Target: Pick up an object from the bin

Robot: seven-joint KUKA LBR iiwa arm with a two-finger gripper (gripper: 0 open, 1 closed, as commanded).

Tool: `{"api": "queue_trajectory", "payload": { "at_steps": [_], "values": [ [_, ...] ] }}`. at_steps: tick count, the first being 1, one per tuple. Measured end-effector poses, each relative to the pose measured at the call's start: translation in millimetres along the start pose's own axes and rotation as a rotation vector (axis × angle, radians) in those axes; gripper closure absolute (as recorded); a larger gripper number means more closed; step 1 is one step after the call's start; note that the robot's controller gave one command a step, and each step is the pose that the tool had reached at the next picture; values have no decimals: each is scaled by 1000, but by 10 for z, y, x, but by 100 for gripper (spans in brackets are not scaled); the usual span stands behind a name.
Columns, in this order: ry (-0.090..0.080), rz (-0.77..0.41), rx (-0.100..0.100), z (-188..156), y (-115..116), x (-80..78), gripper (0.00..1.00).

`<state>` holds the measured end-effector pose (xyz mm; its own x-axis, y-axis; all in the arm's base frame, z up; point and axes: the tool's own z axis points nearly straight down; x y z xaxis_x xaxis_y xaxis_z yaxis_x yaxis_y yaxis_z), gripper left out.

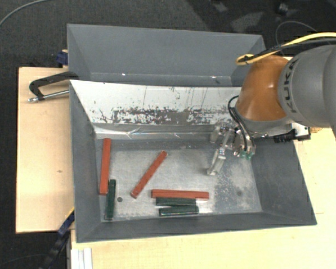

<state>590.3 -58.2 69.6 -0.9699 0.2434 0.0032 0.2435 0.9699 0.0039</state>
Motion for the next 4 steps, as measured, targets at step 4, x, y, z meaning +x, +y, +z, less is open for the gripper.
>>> {"api": "queue_trajectory", "payload": {
  "at_steps": [4],
  "values": [
    [-2, -977, 4, -5, 1874, 750, 0]
  ]
}}
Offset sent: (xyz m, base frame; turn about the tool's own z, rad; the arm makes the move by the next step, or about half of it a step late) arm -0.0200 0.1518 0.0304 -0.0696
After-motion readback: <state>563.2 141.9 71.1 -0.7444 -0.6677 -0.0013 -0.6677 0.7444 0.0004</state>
